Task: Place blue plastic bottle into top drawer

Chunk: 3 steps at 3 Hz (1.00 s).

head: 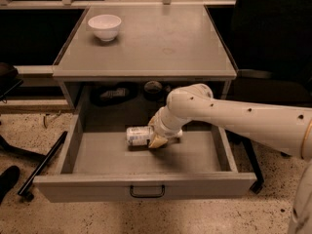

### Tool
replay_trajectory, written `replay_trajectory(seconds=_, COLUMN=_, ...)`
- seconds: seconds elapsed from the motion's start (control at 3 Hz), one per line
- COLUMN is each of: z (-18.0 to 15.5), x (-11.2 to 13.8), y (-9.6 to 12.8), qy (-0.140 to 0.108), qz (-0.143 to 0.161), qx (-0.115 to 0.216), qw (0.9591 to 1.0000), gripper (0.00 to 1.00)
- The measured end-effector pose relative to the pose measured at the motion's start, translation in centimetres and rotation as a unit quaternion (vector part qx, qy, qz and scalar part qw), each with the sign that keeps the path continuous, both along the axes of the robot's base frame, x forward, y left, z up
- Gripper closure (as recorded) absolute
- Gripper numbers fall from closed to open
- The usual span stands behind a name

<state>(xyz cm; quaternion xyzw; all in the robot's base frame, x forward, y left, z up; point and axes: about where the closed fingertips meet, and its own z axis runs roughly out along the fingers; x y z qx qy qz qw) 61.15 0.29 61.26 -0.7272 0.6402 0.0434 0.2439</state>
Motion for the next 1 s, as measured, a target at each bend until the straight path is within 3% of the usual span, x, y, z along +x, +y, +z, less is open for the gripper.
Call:
replay_trajectory(seconds=0.33, z=0.00, x=0.00, y=0.00, qy=0.000, qz=0.000, qx=0.000, qw=1.0000, gripper=0.12)
replay_trajectory(seconds=0.67, z=-0.01, x=0.00, y=0.00, qy=0.000, qz=0.000, qx=0.000, qw=1.0000, gripper=0.00)
replay_trajectory(seconds=1.0, z=-0.01, x=0.00, y=0.00, qy=0.000, qz=0.000, qx=0.000, qw=1.0000, gripper=0.00)
